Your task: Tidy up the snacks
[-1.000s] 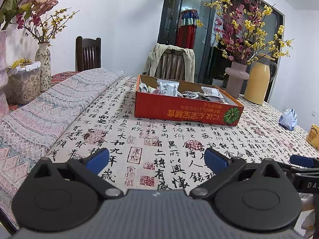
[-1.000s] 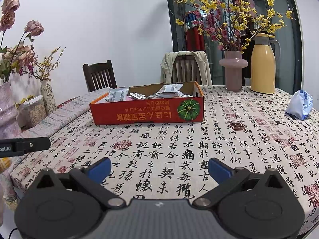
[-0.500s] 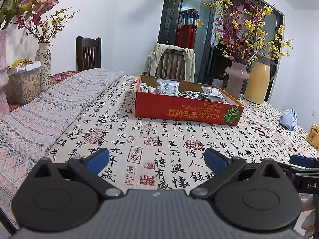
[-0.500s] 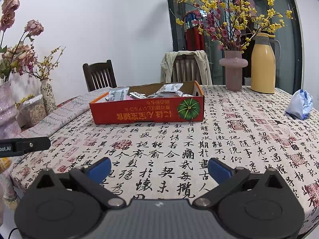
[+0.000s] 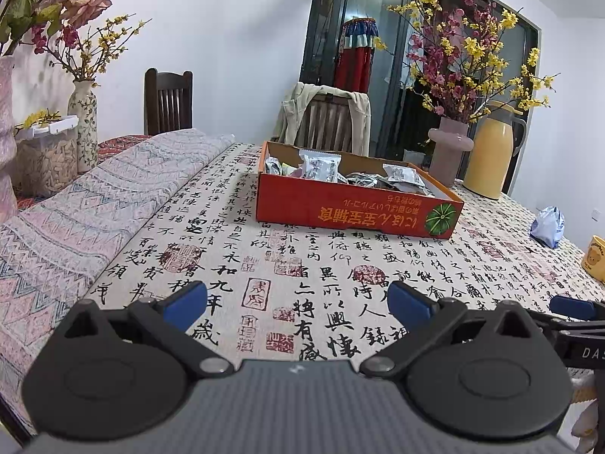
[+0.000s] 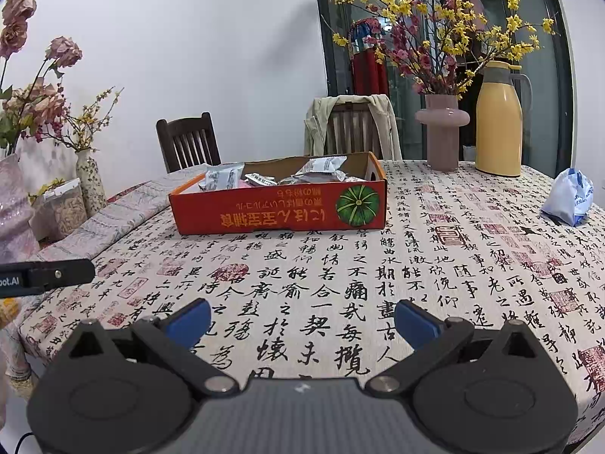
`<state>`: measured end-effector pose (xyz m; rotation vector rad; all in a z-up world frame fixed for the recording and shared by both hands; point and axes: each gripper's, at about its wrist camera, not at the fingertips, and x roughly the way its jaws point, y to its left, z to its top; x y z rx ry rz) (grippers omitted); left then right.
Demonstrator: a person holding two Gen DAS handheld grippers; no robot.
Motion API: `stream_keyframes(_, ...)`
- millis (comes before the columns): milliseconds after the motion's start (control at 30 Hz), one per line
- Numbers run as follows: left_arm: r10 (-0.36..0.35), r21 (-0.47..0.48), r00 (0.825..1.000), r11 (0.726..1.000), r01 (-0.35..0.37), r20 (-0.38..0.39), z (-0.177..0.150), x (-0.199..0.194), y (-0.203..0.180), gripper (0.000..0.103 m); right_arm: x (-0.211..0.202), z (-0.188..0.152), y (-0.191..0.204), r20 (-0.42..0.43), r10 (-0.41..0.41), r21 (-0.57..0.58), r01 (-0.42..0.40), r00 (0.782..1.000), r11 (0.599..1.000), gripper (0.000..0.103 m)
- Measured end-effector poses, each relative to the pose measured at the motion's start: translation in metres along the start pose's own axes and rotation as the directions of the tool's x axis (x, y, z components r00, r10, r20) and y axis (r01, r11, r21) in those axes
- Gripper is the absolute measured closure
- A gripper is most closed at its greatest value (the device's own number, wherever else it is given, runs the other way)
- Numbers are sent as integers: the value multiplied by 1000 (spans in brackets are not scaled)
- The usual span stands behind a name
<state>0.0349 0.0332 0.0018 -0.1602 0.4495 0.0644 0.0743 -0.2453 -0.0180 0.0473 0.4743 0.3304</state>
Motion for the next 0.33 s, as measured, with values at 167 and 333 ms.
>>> stream_keyframes(167,-2,5,1000,1000,2,10,0,0,0,0,0,-1,0,-4,0,1,0,1000,1000,0)
stream_keyframes(333,-7,2,1000,1000,7,-2,-2,3,0,0,3,-4,-1,-17,2,3,-2,1000,1000,0)
